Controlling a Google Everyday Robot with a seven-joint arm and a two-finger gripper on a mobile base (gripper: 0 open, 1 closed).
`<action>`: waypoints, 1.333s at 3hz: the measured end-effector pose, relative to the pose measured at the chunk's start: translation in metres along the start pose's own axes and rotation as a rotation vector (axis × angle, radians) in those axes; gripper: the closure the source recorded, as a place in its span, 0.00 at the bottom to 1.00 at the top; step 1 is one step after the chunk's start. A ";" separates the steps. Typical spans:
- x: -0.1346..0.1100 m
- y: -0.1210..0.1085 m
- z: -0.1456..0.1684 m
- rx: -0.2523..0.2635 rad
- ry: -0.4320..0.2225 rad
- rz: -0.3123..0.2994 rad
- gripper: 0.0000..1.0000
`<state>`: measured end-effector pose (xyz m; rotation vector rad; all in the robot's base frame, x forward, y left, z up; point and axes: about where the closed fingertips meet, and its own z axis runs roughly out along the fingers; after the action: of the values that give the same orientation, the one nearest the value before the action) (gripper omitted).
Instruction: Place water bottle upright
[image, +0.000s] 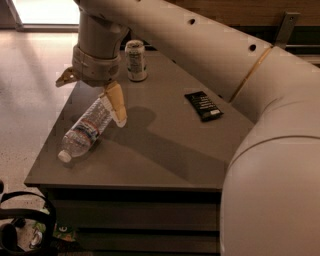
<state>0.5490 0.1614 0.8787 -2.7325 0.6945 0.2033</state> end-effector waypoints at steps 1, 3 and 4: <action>-0.002 -0.007 0.000 0.006 0.033 -0.022 0.00; -0.017 -0.016 0.013 0.009 0.067 -0.070 0.00; -0.026 -0.020 0.021 -0.007 0.054 -0.099 0.00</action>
Offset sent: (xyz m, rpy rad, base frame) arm -0.0108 0.0236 -0.0014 -0.0382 -0.1115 0.0270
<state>0.5351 0.1967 0.8696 -2.7794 0.5720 0.1095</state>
